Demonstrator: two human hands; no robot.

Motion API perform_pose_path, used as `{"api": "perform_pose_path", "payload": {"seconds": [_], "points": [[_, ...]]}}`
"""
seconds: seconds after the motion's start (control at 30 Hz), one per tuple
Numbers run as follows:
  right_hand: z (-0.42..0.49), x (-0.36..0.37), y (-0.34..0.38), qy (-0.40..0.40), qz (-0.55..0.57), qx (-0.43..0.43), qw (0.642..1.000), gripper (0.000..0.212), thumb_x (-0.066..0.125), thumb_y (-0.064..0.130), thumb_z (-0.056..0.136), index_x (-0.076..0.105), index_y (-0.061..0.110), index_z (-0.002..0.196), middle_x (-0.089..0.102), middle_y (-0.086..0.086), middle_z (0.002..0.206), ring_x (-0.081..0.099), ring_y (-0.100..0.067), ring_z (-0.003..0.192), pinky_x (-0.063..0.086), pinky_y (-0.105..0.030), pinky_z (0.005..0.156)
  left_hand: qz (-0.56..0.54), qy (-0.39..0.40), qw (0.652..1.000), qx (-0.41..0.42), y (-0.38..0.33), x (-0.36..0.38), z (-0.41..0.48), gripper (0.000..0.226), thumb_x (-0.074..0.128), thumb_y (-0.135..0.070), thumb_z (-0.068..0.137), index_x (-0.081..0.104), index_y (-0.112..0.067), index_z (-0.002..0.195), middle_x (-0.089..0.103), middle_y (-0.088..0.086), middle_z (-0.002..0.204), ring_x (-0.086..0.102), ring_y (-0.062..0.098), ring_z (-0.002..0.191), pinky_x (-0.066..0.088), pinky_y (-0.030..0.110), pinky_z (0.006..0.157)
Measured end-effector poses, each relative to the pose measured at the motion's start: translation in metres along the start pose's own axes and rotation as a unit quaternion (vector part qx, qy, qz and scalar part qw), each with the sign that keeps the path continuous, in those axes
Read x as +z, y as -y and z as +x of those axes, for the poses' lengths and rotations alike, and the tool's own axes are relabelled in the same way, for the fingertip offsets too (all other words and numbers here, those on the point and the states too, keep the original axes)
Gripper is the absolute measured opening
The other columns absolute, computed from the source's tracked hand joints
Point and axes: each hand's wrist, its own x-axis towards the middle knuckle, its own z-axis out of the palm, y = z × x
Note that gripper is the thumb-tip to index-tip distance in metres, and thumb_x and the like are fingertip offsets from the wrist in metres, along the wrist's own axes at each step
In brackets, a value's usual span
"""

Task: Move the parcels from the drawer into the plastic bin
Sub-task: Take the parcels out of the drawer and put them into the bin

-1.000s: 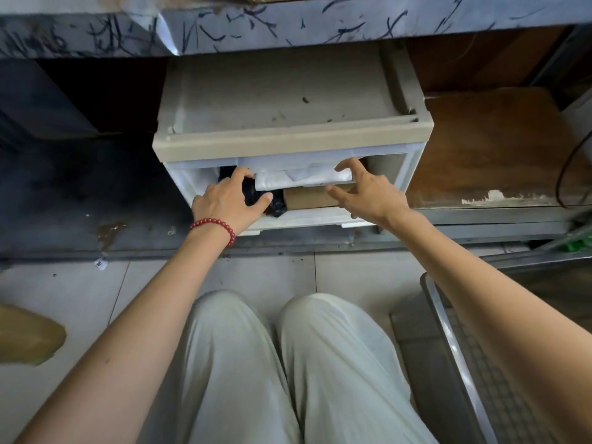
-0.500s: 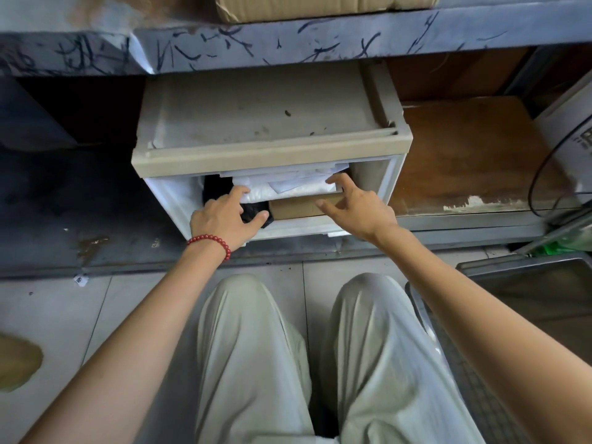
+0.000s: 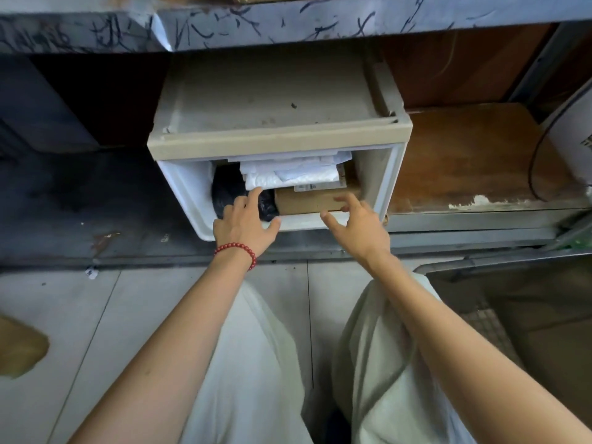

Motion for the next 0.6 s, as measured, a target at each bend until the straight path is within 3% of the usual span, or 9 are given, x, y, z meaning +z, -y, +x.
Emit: {"api": "perform_pose_path", "payload": {"seconds": [0.17,0.3,0.4,0.6], "points": [[0.012,0.017,-0.01,-0.027,0.024,-0.04,0.999,0.056,0.053,0.049,0.094,0.031,0.035,0.143,0.044,-0.002,0.14,0.056,-0.02,0.111,0.045,-0.033,0.069,0.023,-0.037,0.999,0.024,0.013,0.003,0.004,0.065,0.053,-0.044,0.09,0.024,-0.028,0.146,0.036,0.005,0.14,0.045,0.027,0.117,0.043,0.04,0.081],[0.03,0.019,-0.015,-0.032,0.057,-0.048,0.997,0.059,0.052,0.049,0.095,0.025,0.039,0.146,0.043,-0.003,0.141,0.056,-0.018,0.106,0.049,-0.034,0.072,0.076,-0.045,0.994,0.065,0.019,0.007,0.013,0.065,0.052,-0.042,0.091,0.022,-0.03,0.148,0.025,0.004,0.149,0.033,0.026,0.13,0.04,0.039,0.093],[0.042,0.024,-0.017,-0.043,0.049,-0.044,0.997,0.06,0.051,0.05,0.095,0.022,0.042,0.147,0.043,-0.001,0.141,0.051,-0.011,0.093,0.046,-0.03,0.065,0.085,-0.058,0.991,0.086,0.015,0.011,0.019,0.069,0.05,-0.045,0.091,0.019,-0.032,0.15,0.024,0.002,0.151,0.027,0.023,0.136,0.033,0.039,0.1],[0.053,0.036,-0.01,-0.024,0.073,-0.078,0.994,0.053,0.049,0.049,0.096,0.029,0.042,0.145,0.045,0.002,0.138,0.05,-0.01,0.09,0.046,-0.031,0.066,0.123,-0.064,0.98,0.14,0.0,0.02,0.03,0.066,0.043,-0.05,0.092,0.015,-0.036,0.15,0.018,-0.004,0.155,0.016,0.023,0.142,0.025,0.038,0.107]]}}
